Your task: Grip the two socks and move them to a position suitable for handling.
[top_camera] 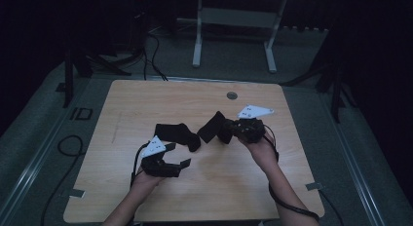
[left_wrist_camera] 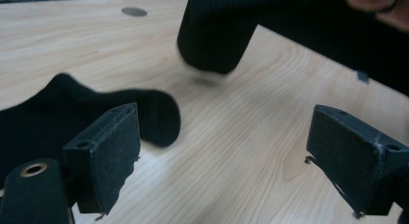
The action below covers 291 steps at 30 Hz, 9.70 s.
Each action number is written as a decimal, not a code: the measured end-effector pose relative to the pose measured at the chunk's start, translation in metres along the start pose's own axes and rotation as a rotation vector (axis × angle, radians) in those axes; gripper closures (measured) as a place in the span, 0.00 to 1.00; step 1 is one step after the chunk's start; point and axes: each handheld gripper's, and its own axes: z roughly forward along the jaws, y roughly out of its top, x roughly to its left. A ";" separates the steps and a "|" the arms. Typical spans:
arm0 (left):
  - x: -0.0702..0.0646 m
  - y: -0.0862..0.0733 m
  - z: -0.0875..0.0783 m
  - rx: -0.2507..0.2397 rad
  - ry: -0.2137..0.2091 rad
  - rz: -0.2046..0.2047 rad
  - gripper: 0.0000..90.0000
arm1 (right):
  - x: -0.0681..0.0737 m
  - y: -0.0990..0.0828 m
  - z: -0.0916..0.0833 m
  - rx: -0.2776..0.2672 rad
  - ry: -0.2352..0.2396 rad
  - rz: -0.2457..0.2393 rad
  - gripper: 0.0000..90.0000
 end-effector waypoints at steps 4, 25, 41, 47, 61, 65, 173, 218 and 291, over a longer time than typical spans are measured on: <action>-0.002 0.005 0.002 -0.013 -0.019 -0.021 0.15 | 0.010 -0.006 0.003 0.010 0.016 -0.014 0.97; -0.031 0.010 0.036 0.082 0.099 0.137 0.48 | 0.043 -0.017 0.024 0.068 0.095 -0.048 0.97; -0.026 0.004 0.017 0.120 0.221 0.184 0.95 | 0.034 -0.037 0.029 0.065 0.189 0.054 0.66; -0.026 -0.007 0.000 0.136 0.255 0.209 0.95 | 0.012 -0.048 0.028 0.068 0.160 0.131 0.63; -0.021 -0.015 -0.011 0.148 0.258 0.193 0.95 | 0.005 -0.074 0.082 0.290 0.115 0.143 0.69; -0.022 -0.016 -0.010 0.151 0.251 0.198 0.95 | 0.006 -0.075 0.088 0.328 0.126 0.142 0.74; -0.024 -0.045 -0.021 0.247 -0.018 0.143 0.73 | 0.018 -0.067 0.005 0.197 0.114 0.062 0.81; -0.019 -0.042 -0.032 0.184 -0.030 0.112 0.70 | 0.050 0.000 0.167 0.338 0.039 -0.031 0.93; 0.052 0.014 0.097 0.418 0.175 0.025 0.59 | -0.005 -0.092 0.055 0.412 0.068 0.060 0.81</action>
